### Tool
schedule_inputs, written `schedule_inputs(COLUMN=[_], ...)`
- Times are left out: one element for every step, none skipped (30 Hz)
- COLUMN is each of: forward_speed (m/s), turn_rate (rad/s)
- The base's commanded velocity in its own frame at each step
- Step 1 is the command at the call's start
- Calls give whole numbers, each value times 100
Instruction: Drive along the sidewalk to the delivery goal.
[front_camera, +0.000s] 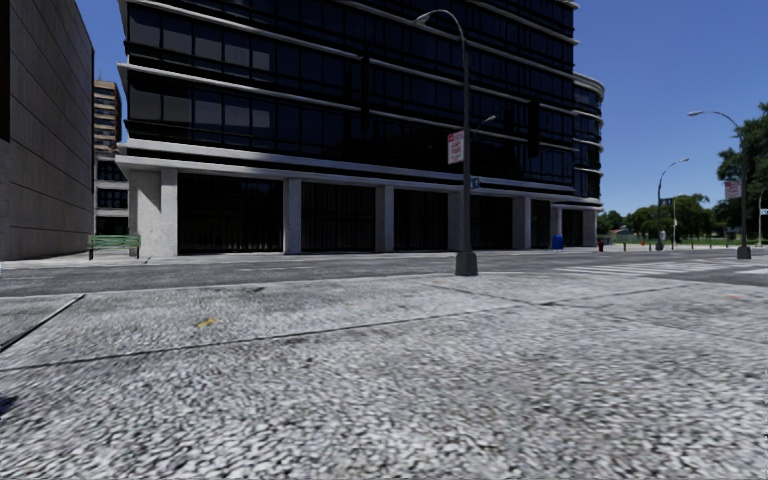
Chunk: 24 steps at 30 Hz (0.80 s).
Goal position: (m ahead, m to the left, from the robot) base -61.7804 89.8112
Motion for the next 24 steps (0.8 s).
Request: schedule_inputs(forward_speed=[106, 108, 109, 110, 110, 110, 110, 110, 110, 110, 110, 110, 110, 110, 110, 110, 112, 112, 120, 125, 125, 125, 126, 126], turn_rate=[21, 21, 21, 21, 21, 21, 21, 21, 21, 21, 21, 21, 21, 21, 21, 25, 30, 30, 36, 38, 39, 40, 41, 45])
